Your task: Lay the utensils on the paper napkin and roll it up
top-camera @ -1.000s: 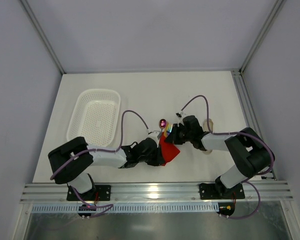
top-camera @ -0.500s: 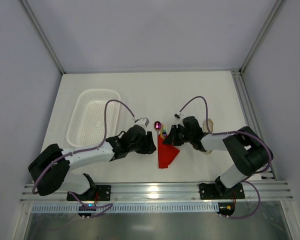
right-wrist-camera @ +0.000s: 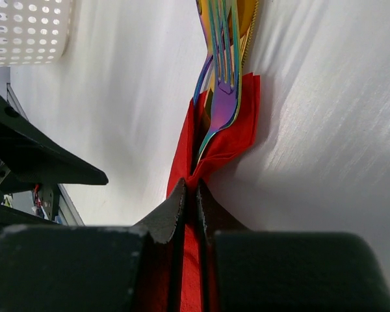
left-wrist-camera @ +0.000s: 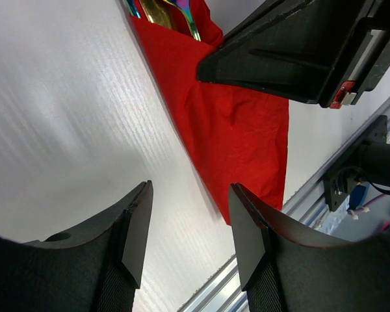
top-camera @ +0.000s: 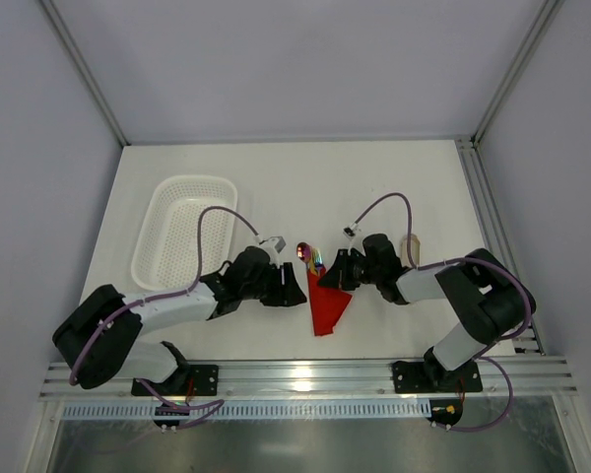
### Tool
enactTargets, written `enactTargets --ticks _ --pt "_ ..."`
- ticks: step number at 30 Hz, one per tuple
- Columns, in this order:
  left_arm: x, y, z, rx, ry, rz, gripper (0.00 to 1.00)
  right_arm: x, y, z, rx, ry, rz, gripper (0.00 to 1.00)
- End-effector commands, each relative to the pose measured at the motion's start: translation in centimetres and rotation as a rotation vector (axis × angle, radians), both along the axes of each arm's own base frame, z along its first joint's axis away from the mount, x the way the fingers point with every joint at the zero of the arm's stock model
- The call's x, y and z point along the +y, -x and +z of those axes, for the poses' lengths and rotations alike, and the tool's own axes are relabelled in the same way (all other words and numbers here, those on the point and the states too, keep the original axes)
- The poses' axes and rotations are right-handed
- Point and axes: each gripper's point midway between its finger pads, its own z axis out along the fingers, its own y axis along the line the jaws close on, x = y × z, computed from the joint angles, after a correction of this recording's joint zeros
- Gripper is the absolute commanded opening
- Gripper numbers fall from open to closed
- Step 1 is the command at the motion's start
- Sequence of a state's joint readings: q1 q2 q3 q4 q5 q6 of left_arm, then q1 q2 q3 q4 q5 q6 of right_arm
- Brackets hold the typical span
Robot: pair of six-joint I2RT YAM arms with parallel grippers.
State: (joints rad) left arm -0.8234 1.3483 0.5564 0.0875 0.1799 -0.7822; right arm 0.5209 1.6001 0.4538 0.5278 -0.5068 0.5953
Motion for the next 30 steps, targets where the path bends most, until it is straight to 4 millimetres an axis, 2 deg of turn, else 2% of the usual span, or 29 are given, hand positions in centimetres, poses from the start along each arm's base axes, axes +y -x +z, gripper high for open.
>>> enactTargets --ticks 1,11,16,22,30 --pt "-1.1 -0.1 1.6 -0.001 0.128 -0.041 0.55 1.2 -0.6 2.0 -0.079 -0.083 0.026 0.04" --pt "-1.0 -0.4 0.6 0.011 0.124 -0.037 0.54 1.5 -0.3 3.3 -0.11 -0.126 0.042 0.04" --pt "-1.3 -0.4 1.2 0.016 0.18 -0.038 0.55 1.5 -0.2 4.3 -0.126 -0.144 0.049 0.04" --pt "-0.8 -0.6 0.4 0.019 0.171 -0.034 0.55 1.5 0.0 5.5 -0.147 -0.163 0.054 0.04" --pt "-2.1 0.0 1.4 -0.013 0.259 -0.115 0.61 1.7 0.2 7.7 -0.178 -0.198 0.064 0.04"
